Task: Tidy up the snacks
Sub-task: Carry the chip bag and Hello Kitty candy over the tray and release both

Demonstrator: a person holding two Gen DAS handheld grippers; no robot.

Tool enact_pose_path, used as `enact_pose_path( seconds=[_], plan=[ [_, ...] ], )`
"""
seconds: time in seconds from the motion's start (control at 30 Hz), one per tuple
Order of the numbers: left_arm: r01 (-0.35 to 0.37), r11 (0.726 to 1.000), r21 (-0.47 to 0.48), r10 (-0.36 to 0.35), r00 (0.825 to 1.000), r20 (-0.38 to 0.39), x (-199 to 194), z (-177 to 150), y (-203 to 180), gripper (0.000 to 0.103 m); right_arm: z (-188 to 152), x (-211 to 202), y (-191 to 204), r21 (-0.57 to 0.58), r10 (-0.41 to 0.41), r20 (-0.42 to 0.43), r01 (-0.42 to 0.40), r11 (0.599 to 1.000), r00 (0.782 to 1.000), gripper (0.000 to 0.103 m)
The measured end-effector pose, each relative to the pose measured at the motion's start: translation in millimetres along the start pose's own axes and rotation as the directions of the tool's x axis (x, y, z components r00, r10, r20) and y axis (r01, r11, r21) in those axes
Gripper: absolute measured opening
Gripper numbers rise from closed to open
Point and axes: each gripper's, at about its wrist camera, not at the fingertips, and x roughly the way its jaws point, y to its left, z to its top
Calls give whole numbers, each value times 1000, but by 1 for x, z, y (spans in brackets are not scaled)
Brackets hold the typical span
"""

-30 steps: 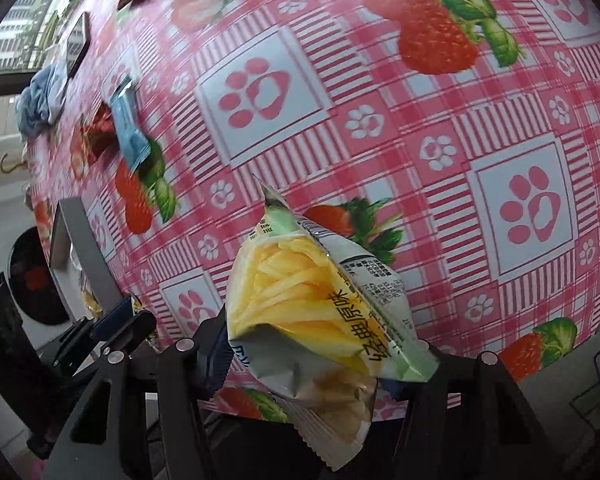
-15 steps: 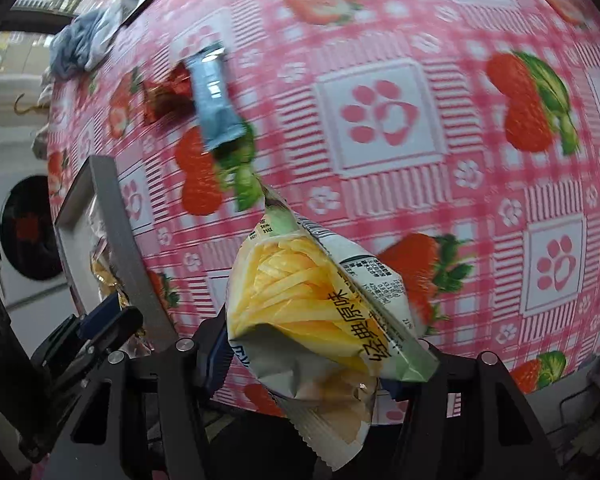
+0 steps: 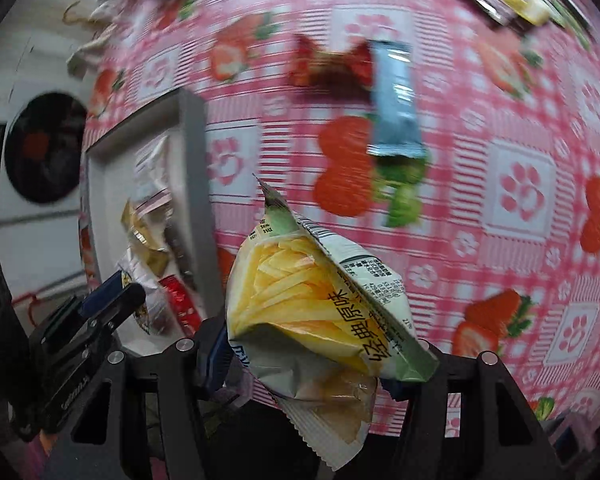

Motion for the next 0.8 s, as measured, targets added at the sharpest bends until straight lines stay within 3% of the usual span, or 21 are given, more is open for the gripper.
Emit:
enact_pose_path(
  seconds=[0.43, 0.8],
  plan=[
    [-57, 991, -121, 61, 998, 31, -5, -6, 49, 35, 16, 19, 86, -206, -30, -50, 19, 978, 998, 60],
    [-69, 984, -165, 70, 998, 3, 3, -11, 67, 35, 30, 43, 132, -275, -30, -97, 2, 962, 995, 60]
  ],
)
